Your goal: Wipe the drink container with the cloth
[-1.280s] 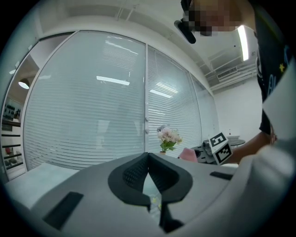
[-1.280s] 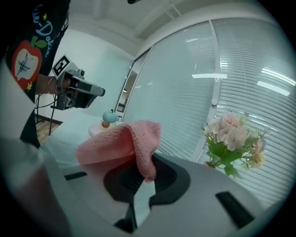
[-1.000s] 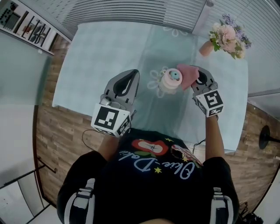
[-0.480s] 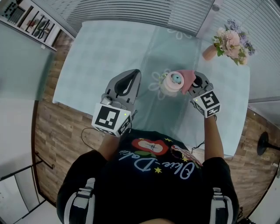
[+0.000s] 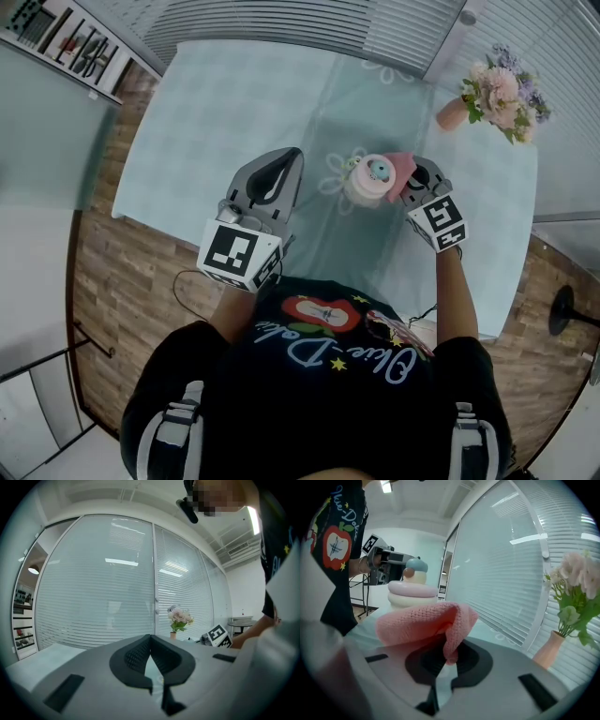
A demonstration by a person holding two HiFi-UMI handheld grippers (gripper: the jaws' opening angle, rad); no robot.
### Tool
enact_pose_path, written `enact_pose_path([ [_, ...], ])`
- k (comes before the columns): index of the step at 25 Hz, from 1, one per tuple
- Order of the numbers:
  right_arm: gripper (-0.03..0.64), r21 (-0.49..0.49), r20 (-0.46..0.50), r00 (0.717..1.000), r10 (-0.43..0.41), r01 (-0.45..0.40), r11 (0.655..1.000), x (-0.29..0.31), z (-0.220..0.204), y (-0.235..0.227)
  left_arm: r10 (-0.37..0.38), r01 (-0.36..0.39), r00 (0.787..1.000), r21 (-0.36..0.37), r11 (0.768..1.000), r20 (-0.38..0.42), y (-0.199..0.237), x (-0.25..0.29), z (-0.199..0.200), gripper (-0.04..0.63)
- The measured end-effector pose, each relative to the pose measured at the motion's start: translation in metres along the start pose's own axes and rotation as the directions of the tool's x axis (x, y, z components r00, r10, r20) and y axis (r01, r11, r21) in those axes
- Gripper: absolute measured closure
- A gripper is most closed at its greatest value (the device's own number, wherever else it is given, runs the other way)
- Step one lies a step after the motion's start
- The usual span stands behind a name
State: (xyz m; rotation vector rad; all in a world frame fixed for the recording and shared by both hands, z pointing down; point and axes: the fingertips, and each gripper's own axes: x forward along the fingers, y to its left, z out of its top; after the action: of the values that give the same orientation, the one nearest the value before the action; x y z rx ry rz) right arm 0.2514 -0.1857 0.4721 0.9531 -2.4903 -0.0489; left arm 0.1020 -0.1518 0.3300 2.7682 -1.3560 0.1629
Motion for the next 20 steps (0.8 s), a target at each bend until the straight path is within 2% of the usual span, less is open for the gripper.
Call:
enact_pose_path([
  [20, 0.604, -0.042, -0.156, 0.988, 0.018, -0.024, 0.999, 0.016, -0.042, 0.01, -0.006, 0.006, 1.0, 0.002, 1.0, -0.005, -0.003, 0.002, 0.0, 0.592],
])
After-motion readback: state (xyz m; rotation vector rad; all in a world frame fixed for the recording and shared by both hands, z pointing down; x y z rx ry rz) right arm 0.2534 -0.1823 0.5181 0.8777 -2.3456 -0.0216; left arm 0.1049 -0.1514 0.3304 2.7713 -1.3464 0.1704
